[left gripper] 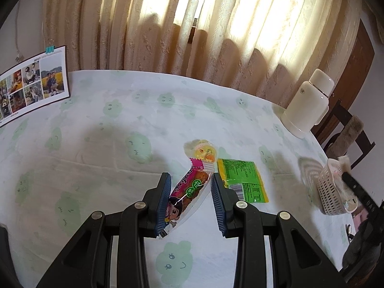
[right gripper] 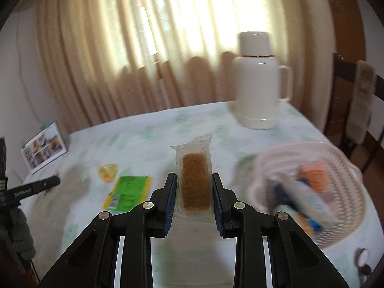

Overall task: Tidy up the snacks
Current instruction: 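Carry the cake pack and candy stick with both grippers toward the pink basket, then open both grippers over the basket, dropping the cake pack and candy stick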

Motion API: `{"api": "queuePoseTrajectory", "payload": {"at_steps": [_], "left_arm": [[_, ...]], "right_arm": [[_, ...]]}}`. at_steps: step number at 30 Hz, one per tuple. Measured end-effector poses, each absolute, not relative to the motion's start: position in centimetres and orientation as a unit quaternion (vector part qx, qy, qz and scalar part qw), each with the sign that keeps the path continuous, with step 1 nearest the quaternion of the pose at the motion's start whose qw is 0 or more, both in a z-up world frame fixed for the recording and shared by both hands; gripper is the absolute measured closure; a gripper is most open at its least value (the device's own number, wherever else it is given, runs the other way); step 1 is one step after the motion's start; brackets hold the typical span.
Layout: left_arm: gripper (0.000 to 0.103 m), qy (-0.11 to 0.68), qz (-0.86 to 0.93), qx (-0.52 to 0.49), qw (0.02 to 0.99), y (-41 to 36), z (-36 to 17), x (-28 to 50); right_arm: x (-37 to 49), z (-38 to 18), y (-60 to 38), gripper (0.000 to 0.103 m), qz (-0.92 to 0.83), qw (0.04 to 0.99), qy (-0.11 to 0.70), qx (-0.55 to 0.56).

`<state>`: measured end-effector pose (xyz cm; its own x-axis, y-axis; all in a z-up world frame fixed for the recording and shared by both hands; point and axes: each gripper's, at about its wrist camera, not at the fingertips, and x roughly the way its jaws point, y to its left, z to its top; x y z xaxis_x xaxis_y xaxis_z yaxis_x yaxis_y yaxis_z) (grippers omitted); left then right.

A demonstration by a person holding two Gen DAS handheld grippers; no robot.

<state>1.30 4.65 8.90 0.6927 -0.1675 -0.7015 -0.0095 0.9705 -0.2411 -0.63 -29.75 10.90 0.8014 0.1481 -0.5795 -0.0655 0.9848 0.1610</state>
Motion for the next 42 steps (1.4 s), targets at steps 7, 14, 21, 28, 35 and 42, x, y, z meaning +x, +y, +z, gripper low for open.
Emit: {"api": "queuePoseTrajectory", "payload": {"at_steps": [7,14,21,28,35,42], "left_arm": [[0.072,0.402,-0.050,-0.104,0.909,3.5,8.2,1.6],[0.072,0.411,-0.067,-0.097,0.904,1.8,8.4,1.3],[0.072,0.405,-0.088,-0.075,0.907,-1.2,10.1,0.7],[0.072,0.398,-0.135,-0.034,0.907,-7.4,11.8,0.3],[0.072,0.398,-0.192,0.020,0.897,-15.8,12.4,0.5],[0.072,0.387,-0.255,0.054,0.885,-23.2,13.1,0.9]], "right_arm": [[-1.7,11.3,-35.3,0.073,-0.018,0.951,0.293,0.101],[-2.3,10.8,-40.2,0.056,-0.073,0.948,0.284,0.128],[-4.1,9.8,-43.4,0.034,-0.108,0.946,0.256,0.166],[-6.2,9.3,-44.0,0.034,-0.153,0.952,0.217,0.151],[-7.6,9.2,-44.6,0.034,-0.180,0.956,0.183,0.144],[-7.7,8.1,-45.4,0.034,-0.179,0.954,0.187,0.155]]}}
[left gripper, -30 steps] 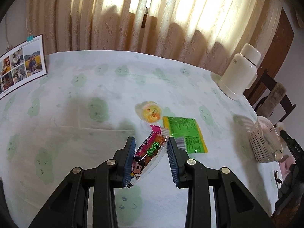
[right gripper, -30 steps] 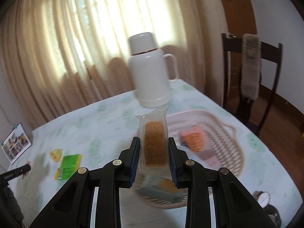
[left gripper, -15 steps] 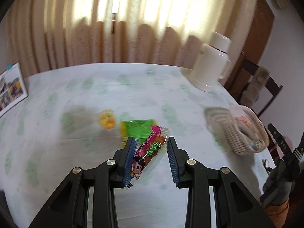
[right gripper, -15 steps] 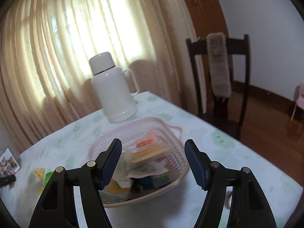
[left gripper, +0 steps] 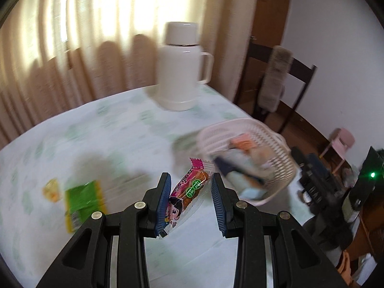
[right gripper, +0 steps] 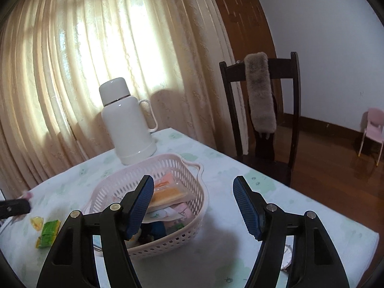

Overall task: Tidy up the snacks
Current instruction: 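Open both grippers over the basket, dropping the cake pack and candy stick, then move the left gripper to the yellow jelly cup and grasp it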

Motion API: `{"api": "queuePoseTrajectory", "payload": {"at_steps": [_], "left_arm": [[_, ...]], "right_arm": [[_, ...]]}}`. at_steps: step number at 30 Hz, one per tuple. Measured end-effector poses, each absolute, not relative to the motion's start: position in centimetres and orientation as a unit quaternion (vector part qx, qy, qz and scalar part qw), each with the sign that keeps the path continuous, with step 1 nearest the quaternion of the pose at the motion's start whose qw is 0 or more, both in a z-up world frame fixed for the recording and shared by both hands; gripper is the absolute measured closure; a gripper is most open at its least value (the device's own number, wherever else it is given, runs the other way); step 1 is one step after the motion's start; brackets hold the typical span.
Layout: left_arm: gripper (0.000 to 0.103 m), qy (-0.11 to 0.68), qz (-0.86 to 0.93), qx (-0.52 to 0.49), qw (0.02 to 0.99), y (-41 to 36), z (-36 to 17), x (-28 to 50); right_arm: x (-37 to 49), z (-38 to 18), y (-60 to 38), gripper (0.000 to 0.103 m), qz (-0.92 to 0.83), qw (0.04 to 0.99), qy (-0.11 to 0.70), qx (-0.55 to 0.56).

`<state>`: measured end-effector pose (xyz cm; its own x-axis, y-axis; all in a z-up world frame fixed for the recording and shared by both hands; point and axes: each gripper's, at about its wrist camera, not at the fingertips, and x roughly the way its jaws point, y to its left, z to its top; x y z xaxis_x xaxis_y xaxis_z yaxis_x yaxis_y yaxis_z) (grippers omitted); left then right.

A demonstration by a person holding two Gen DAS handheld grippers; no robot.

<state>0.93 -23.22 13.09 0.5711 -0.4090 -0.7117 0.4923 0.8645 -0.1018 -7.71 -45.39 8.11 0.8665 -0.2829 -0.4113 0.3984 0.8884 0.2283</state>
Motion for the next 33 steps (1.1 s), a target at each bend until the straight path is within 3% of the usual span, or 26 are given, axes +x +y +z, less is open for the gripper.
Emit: {"api": "queuePoseTrajectory", "payload": {"at_steps": [10,12,13,14,33], "left_arm": [[0.069,0.403,-0.313,0.068,0.857,-30.3,11.9,2.6],[0.054,0.417,-0.327,0.055,0.846,-31.0,11.4,3.3],[0.039,0.420,-0.329,0.049,0.844,-31.2,11.3,3.5],[0.037,0.420,-0.329,0.036,0.845,-31.0,11.2,3.7],[0.037,0.432,-0.253,0.000,0.866,-24.6,9.8,5.5]], "right_arm": [[-7.7,7.8,-45.9,0.034,-0.171,0.955,0.176,0.169],[-7.8,7.7,-46.3,0.034,-0.173,0.953,0.177,0.177],[-7.8,7.6,-46.3,0.034,-0.175,0.952,0.176,0.178],[-7.9,7.6,-46.3,0.034,-0.176,0.952,0.176,0.177],[-8.5,8.0,-45.0,0.034,-0.160,0.964,0.156,0.147]]}}
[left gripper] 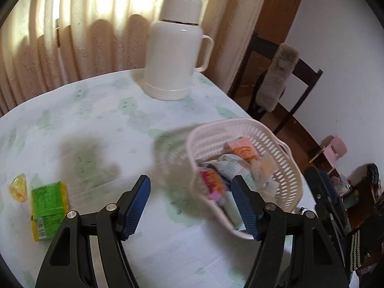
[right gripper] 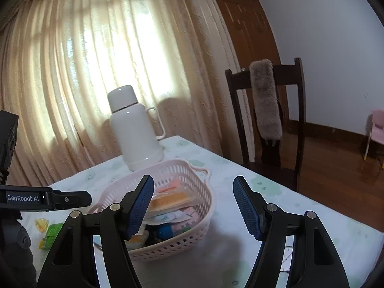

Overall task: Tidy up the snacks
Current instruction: 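Move the left gripper to the yellow jelly cup and grasp it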

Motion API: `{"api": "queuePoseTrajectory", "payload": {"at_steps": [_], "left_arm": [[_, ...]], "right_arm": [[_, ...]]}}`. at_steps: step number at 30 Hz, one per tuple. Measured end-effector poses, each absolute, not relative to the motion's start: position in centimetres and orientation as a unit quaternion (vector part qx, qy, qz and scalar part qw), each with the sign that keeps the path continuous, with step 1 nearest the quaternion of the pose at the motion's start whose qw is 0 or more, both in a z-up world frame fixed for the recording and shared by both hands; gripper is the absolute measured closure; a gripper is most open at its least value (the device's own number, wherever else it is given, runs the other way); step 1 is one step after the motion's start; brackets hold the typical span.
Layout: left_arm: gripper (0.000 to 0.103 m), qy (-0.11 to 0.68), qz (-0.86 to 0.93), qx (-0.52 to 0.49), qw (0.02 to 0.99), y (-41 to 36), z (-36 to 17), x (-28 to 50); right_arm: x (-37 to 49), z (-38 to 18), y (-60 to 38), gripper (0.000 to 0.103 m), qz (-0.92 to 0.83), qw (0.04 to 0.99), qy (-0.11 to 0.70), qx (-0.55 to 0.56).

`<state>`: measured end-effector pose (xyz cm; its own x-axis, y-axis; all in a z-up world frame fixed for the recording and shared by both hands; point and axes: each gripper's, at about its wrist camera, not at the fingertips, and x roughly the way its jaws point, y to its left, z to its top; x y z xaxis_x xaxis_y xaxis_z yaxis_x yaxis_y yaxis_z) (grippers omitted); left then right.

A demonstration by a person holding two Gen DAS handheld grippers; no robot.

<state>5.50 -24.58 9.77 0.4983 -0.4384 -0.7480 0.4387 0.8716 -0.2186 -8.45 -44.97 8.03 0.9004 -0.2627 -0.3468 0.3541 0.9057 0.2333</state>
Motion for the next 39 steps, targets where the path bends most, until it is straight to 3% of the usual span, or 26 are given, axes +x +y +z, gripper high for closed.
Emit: {"api": "queuePoseTrajectory", "payload": {"at_steps": [18,27,39], "left_arm": [[0.035,0.425,-0.106,-0.055,0.897,-10.4,9.3,8.3],[0.029,0.435,-0.038,-0.093,0.895,-3.7,7.6,10.7],[0.029,0.459,-0.007,-0.084,0.884,-1.1,3.4,13.0]], "right_arm": [[-8.4,8.1,-44.1,0.032,-0.177,0.966,0.152,0.116],[-8.3,8.2,-43.3,0.032,-0.191,0.966,0.152,0.091],[-7.9,8.2,-42.8,0.031,-0.213,0.961,0.159,0.072]]}}
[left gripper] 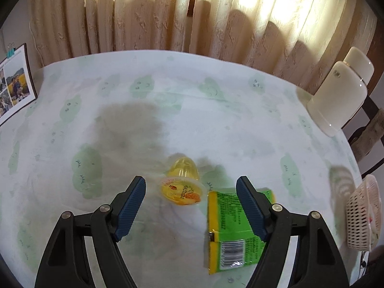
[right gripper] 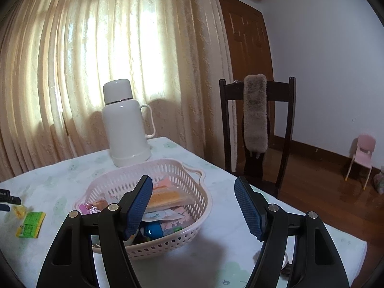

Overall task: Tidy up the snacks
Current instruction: 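Move the left gripper to the yellow jelly cup and grasp it, then grasp the green snack packet with the right gripper while the left gripper holds the jelly cup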

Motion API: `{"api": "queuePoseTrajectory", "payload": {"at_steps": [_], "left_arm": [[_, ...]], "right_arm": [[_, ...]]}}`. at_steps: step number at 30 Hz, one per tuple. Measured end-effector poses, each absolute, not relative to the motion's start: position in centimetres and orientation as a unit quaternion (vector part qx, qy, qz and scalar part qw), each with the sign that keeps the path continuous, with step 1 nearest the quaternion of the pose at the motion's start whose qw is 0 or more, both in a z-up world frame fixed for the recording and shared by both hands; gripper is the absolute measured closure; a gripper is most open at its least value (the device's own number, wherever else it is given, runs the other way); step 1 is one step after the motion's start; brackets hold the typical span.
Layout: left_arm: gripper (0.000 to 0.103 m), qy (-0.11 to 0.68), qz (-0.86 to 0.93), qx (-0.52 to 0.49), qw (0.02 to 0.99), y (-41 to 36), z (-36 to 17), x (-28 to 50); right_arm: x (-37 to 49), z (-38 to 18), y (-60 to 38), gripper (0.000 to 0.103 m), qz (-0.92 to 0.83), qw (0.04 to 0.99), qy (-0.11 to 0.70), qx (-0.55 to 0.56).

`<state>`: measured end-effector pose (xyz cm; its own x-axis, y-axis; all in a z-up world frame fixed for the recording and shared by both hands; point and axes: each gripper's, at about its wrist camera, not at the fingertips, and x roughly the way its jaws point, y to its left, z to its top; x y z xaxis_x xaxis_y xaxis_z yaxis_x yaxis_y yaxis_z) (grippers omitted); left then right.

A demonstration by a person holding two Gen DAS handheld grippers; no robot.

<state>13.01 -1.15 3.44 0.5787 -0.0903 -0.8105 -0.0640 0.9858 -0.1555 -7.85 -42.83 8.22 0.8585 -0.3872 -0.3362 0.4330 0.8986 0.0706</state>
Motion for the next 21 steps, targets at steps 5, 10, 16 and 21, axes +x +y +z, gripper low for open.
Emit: {"api": "queuePoseTrajectory", "payload": {"at_steps": [5,10,16,21], "left_arm": [[0.060,0.471,-0.011,-0.074,0.879,-1.2,1.9,13.6],[0.061,0.468,-0.027,-0.088,0.879,-0.6,2.1,13.4],[0.061,0.451,-0.028,-0.112,0.885,0.5,4.1,13.0],[0.061,0.436,-0.012,-0.110,0.893,1.1,5.9,12.6]], "right_arm": [[-7.7,8.4,-41.9,0.031,-0.222,0.961,0.156,0.047],[-7.4,8.5,-40.6,0.031,-0.230,0.960,0.157,0.015],[-8.5,10.6,-37.2,0.031,-0.217,0.969,0.119,-0.005],[-7.6,12.3,-31.5,0.025,-0.120,0.986,0.114,-0.013]]}}
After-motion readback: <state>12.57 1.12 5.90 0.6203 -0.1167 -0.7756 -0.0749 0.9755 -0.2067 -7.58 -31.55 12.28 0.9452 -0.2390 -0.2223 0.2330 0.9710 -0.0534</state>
